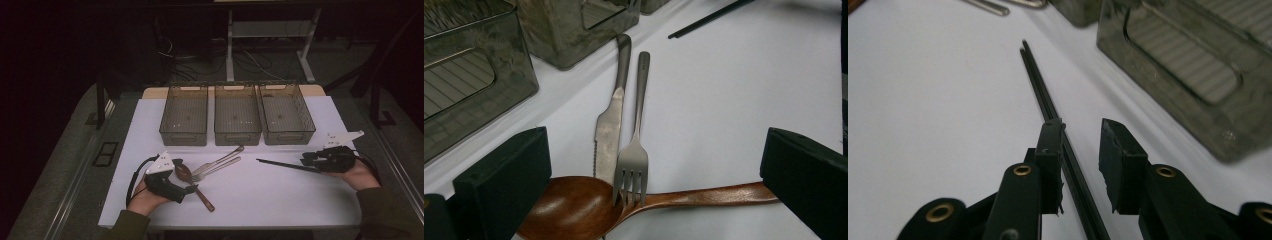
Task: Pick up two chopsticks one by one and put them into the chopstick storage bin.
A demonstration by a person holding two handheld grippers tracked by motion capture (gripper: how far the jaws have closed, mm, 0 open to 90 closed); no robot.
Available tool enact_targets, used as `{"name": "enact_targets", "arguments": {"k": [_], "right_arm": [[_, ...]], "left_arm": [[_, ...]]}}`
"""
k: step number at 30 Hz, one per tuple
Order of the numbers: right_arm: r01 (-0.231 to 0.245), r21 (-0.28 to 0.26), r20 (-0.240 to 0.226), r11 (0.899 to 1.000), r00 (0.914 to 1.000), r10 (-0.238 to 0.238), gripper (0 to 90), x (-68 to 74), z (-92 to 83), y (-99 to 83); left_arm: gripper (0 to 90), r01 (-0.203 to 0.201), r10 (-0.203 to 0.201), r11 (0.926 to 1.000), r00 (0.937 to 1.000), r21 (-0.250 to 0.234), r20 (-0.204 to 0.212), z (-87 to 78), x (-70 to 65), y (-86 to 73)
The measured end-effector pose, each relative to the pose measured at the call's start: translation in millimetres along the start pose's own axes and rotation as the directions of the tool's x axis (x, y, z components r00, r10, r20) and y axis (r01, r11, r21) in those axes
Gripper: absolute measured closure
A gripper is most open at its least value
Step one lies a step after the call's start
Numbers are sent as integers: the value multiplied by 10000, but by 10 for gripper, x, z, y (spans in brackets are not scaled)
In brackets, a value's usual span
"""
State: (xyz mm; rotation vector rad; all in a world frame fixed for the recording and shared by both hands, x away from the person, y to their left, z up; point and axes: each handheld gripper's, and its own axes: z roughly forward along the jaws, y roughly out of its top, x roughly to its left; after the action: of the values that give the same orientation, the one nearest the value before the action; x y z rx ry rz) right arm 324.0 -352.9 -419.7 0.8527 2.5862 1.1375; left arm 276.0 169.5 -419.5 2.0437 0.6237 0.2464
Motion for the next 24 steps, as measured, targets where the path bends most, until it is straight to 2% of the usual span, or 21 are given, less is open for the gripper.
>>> {"name": "enact_targets", "arguments": {"k": [7,12,16,19,24], "right_arm": [[-18,527,-103,9986,9999,23,698,-86,-45,-213],[-40,853,-119,9963,9999,50,707,-140,-11,-264],[173,1112,-318,9936,9994,-139,712,-146,29,-278],[305,1269,-266,9914,9993,-273,739,-140,45,-284],[785,1397,-224,9871,9969,-761,747,-127,57,-280]], "left_arm": [[0,0,0,10000,10000,22,18,3,2,-2],[0,-11,11,10000,10000,28,14,1,2,-2],[0,-9,9,10000,10000,30,14,-1,5,-3],[0,-2,2,10000,10000,16,5,-4,3,-3],[0,-14,14,10000,10000,19,8,-4,1,-2]]}}
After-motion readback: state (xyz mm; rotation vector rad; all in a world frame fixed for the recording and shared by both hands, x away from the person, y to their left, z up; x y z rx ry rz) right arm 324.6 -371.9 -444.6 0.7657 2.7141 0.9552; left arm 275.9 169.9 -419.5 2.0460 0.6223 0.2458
